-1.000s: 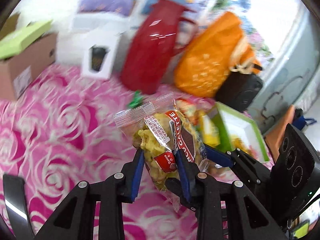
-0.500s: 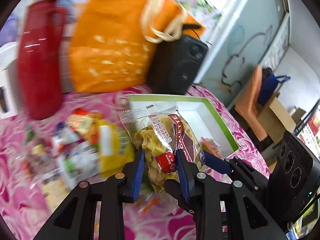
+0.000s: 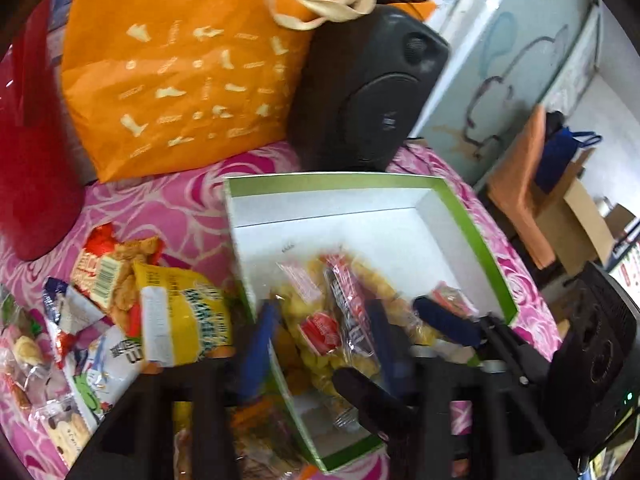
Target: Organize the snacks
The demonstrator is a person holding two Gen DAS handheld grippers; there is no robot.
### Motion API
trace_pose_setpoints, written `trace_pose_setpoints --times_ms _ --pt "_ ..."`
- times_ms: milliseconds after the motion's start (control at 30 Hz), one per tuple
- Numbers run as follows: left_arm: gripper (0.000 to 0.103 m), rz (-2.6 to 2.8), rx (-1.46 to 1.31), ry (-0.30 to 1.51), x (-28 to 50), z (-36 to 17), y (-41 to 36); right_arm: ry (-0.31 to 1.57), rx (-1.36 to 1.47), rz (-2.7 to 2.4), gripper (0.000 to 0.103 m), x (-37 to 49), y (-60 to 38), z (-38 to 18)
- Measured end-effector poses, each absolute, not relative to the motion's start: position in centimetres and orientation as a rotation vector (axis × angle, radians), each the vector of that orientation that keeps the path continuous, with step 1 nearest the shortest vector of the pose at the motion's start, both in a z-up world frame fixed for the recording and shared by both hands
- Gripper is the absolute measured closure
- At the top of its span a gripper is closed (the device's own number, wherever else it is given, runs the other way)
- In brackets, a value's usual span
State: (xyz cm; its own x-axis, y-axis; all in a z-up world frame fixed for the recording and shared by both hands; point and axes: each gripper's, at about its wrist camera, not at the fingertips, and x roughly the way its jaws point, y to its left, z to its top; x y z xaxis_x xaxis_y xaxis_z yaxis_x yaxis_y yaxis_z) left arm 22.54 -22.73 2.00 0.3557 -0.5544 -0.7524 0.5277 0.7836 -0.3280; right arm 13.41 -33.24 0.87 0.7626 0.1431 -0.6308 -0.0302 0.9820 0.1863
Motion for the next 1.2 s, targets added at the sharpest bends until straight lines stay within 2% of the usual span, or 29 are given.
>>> trace_pose_setpoints --times_ms 33,67,133,400,867,1067,1200 --pt "0.021 -0.679 -0.022 0.961 22.4 2.1 -22.4 0.688 0.155 0.094 0.001 13.2 -33.3 0.9" --pt "0.018 -0.648 -0.005 0.926 22.3 2.4 -22.2 0.673 0.144 0.092 0.0 13.1 -33.4 0.9" --pt "0.017 -0.6 0.033 0.886 22.0 2.8 -21.7 0.657 0.125 0.077 0.0 12.8 -33.6 1.0" --pt "0.017 -0.588 0.021 0.912 21.2 3.5 -20.4 0.652 0.179 0.057 0.0 11.7 -34.0 1.9" --pt "0.017 -0.536 -0.003 0.838 15.3 7.3 -15.5 0.628 0.111 0.144 0.0 7.5 -29.9 4.7" --pt "0.017 -0.444 -0.005 0.786 13.3 8.2 -10.0 0.645 0.096 0.181 0.0 5.3 -28.2 4.6" --pt "0.017 -0.388 -0.048 0.807 12.3 6.7 -5.8 0.698 0.128 0.206 0.0 4.7 -27.3 2.6"
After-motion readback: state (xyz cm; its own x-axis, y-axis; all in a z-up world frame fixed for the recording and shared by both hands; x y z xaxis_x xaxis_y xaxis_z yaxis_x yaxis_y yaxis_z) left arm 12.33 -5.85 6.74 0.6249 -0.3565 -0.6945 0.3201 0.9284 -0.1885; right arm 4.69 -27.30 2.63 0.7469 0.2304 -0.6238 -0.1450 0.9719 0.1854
